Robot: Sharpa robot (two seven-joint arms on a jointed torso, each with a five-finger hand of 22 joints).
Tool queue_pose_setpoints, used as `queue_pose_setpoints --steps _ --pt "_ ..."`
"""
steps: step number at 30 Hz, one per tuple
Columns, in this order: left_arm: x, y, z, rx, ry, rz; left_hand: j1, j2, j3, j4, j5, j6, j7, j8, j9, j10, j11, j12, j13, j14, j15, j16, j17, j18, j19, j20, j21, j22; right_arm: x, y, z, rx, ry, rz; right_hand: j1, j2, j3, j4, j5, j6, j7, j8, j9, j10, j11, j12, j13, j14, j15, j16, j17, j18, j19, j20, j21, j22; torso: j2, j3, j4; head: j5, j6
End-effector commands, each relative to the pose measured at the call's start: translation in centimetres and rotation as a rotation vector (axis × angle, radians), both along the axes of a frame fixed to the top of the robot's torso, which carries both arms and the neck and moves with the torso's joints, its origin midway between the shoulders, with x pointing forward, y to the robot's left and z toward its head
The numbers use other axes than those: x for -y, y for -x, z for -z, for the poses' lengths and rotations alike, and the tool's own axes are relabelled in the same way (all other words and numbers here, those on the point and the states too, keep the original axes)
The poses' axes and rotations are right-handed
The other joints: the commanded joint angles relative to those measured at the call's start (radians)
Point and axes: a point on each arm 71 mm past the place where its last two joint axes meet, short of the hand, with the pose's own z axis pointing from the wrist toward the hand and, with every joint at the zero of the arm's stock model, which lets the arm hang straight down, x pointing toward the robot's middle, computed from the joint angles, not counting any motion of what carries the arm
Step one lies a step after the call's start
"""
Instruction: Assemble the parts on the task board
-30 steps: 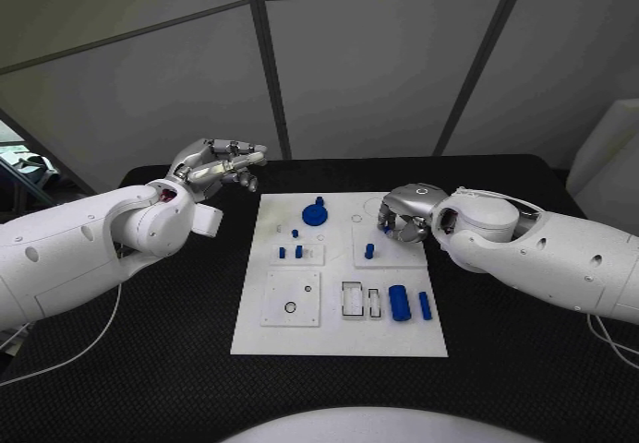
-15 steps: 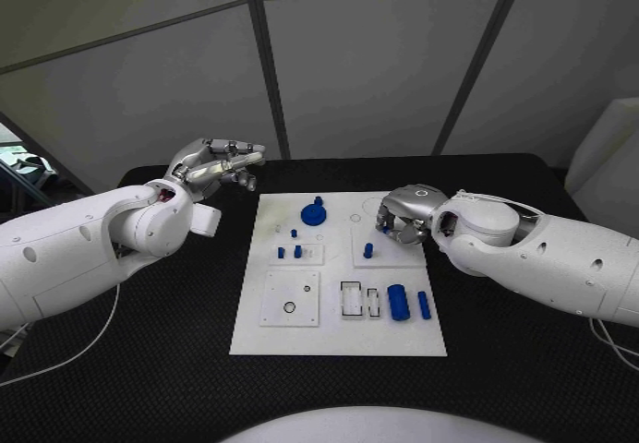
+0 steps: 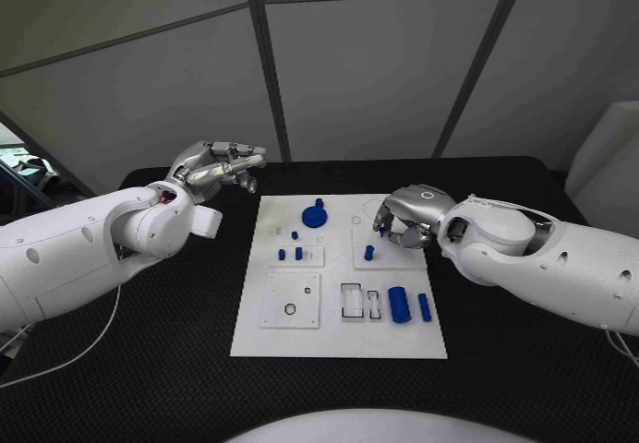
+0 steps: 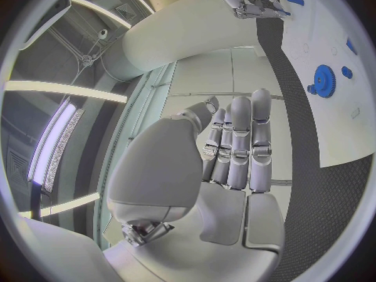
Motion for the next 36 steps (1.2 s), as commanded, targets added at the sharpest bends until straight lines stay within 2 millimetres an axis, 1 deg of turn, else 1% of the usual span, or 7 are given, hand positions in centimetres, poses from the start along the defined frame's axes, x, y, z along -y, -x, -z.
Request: queue_pose_setpoints --steps 1,8,13,20,21,23,36 --pt "0.2 0.0 -0.1 0.001 0.012 0.011 0.005 0.001 -0.001 -0.007 0.004 -0.003 0.002 -0.001 -0.002 -0.007 0.0 0.006 0.001 -0.008 0.0 -0.004 -0.002 -0.012 -0.004 0.001 -0.007 -0.001 -0.6 0.7 -1.1 0.035 -0.062 -0.025 -0.009 -0.002 0.006 0.002 0.006 0.003 0.007 -0.006 -0.002 0.002 0.008 -0.006 -0.001 0.055 -0.001 0.006 0.002 -0.014 0.004 0.001 0.005 0.002 0.0 0.0 0.001 0.003 0.0" --pt "0.4 -0.1 0.0 -0.002 0.013 0.016 0.004 0.001 -0.002 -0.007 0.004 -0.005 0.003 -0.001 -0.002 -0.009 0.001 0.006 0.001 -0.008 0.0 -0.004 -0.003 -0.012 -0.004 0.001 -0.007 -0.001 -2.7 2.4 -2.5 0.043 -0.131 -0.087 -0.011 -0.002 0.006 0.002 0.008 0.003 0.007 -0.006 -0.002 0.003 0.008 -0.006 -0.001 0.055 -0.001 0.008 0.004 -0.015 0.006 0.002 0.008 0.006 0.0 -0.0007 0.0016 0.018 -0.004" --pt "0.7 -0.3 0.1 -0.004 0.014 0.02 0.004 0.001 -0.002 -0.007 0.004 -0.005 0.003 -0.001 -0.002 -0.009 0.001 0.006 0.001 -0.008 0.0 -0.004 -0.003 -0.012 -0.004 0.001 -0.007 -0.001 -4.9 3.7 -3.3 0.034 -0.184 -0.15 -0.011 -0.001 0.007 0.002 0.009 0.003 0.007 -0.006 -0.001 0.003 0.008 -0.007 -0.001 0.055 -0.001 0.008 0.005 -0.015 0.006 0.002 0.008 0.006 0.002 -0.0003 0.0025 0.043 -0.009" --pt "1.2 -0.4 0.2 -0.007 0.017 0.029 0.003 0.001 -0.002 -0.007 0.004 -0.006 0.004 -0.002 -0.002 -0.01 0.002 0.007 0.001 -0.009 0.001 -0.005 -0.003 -0.012 -0.004 0.002 -0.008 -0.002 -7.0 4.1 -3.4 0.012 -0.224 -0.194 -0.012 -0.001 0.007 0.003 0.01 0.004 0.007 -0.006 -0.001 0.003 0.008 -0.007 -0.001 0.056 -0.001 0.01 0.007 -0.015 0.007 0.002 0.009 0.007 0.003 -0.0038 0.0018 0.076 -0.02" --pt "1.3 -0.4 0.2 -0.007 0.017 0.03 0.003 0.001 -0.002 -0.007 0.004 -0.006 0.004 -0.002 -0.002 -0.01 0.002 0.007 0.001 -0.009 0.001 -0.005 -0.003 -0.012 -0.004 0.002 -0.008 -0.002 -7.4 4.1 -3.3 0.008 -0.228 -0.199 -0.012 -0.001 0.007 0.003 0.01 0.004 0.007 -0.006 -0.001 0.003 0.008 -0.007 -0.001 0.056 -0.001 0.01 0.007 -0.015 0.007 0.002 0.009 0.008 0.003 -0.0041 0.0018 0.079 -0.022" --pt "1.5 -0.4 0.2 -0.007 0.018 0.032 0.003 0.002 -0.002 -0.007 0.004 -0.006 0.004 -0.002 -0.002 -0.011 0.002 0.007 0.001 -0.009 0.001 -0.005 -0.004 -0.013 -0.004 0.002 -0.008 -0.002 -7.9 4.2 -3.0 -0.004 -0.231 -0.207 -0.013 -0.001 0.008 0.003 0.011 0.004 0.007 -0.006 -0.001 0.003 0.008 -0.007 -0.001 0.056 -0.001 0.01 0.007 -0.015 0.007 0.002 0.009 0.008 0.003 -0.0017 0.0005 0.088 -0.026" --pt "2.4 -0.4 0.3 -0.009 0.024 0.051 -0.005 0.002 -0.005 -0.004 0.004 -0.008 0.005 -0.001 -0.002 -0.014 0.003 0.012 0.001 -0.011 0.003 -0.006 -0.007 -0.013 -0.006 0.004 -0.011 -0.003 -10.1 5.4 1.9 -0.106 -0.198 -0.24 -0.017 0.0 0.009 0.003 0.015 0.002 0.008 -0.008 -0.002 0.001 0.009 -0.011 -0.002 0.055 0.0 0.011 0.006 -0.015 0.005 0.003 0.009 0.007 0.003 -0.0012 0.0006 0.117 -0.036"
